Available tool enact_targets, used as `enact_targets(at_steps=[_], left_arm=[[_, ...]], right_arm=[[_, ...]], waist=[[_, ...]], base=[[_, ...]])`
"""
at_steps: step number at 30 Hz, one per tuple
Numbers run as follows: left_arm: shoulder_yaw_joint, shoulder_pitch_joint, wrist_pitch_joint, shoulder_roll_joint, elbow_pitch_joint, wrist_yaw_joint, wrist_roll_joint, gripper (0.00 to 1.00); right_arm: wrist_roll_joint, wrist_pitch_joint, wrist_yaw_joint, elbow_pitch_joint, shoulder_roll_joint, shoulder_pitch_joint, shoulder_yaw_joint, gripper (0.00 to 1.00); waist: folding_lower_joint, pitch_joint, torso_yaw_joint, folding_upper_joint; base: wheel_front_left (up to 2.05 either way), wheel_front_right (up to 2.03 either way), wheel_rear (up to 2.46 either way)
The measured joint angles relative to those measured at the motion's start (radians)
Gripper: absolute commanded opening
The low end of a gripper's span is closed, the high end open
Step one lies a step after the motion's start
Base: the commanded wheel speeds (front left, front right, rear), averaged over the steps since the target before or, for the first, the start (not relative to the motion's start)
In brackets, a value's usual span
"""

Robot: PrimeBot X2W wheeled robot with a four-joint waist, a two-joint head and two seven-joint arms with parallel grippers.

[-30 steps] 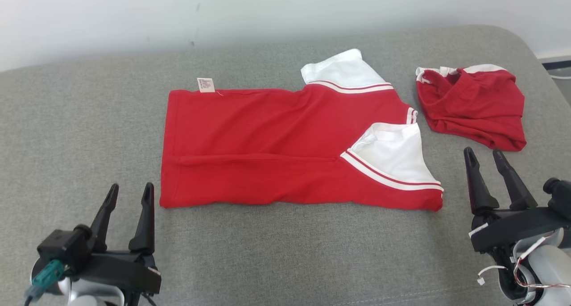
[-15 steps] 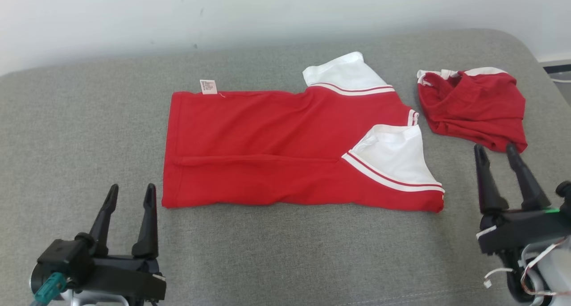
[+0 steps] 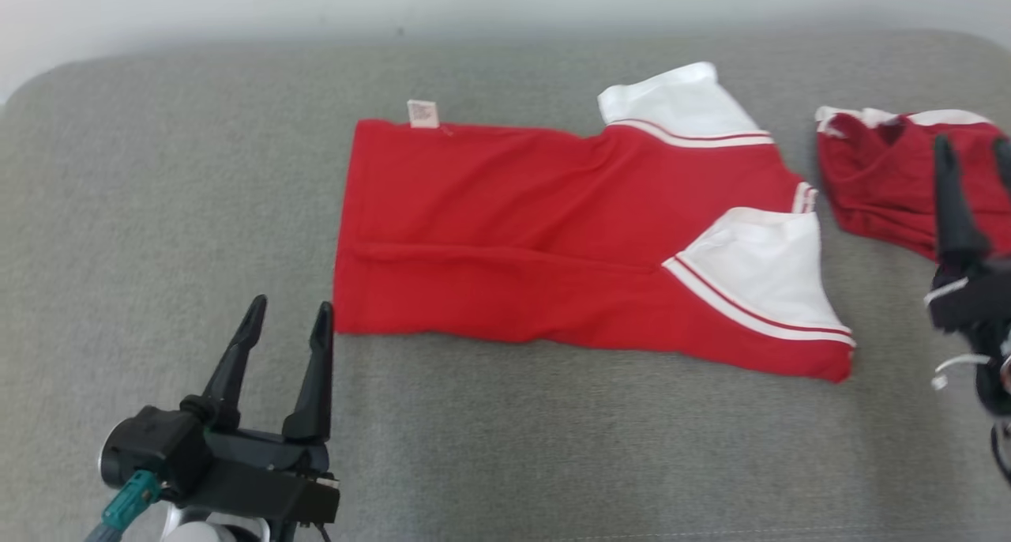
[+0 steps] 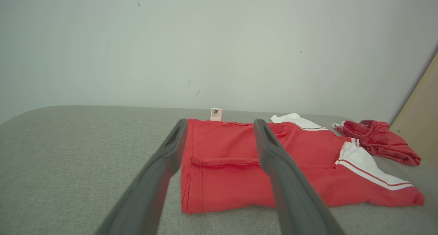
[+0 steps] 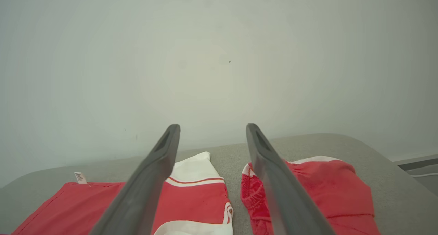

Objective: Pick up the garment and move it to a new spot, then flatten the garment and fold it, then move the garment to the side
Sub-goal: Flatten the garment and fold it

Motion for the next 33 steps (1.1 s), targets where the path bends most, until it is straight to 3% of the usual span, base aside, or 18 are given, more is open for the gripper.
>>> enact_targets(at_steps=[11, 33], left_arm=[[-0.044, -0.128, 0.002, -0.009, -0.028, -0.035, 0.030, 1.00], [-0.067, -0.606, 0.153, 0.023, 0.083, -0.088, -0.006, 1.00]], right_arm=[[0.040, 0.111, 0.030, 0.157, -0.038, -0.251, 0.006, 1.00], [-0.006, 0.361, 0.020, 0.395, 0.003, -0.707, 0.091, 1.00]], waist=[[0.0000, 0.105, 0.088, 0.0001], [0.0002, 0.393, 0.146, 0.0002]], base=[[0.00, 0.00, 0.00], [0.00, 0.00, 0.00]])
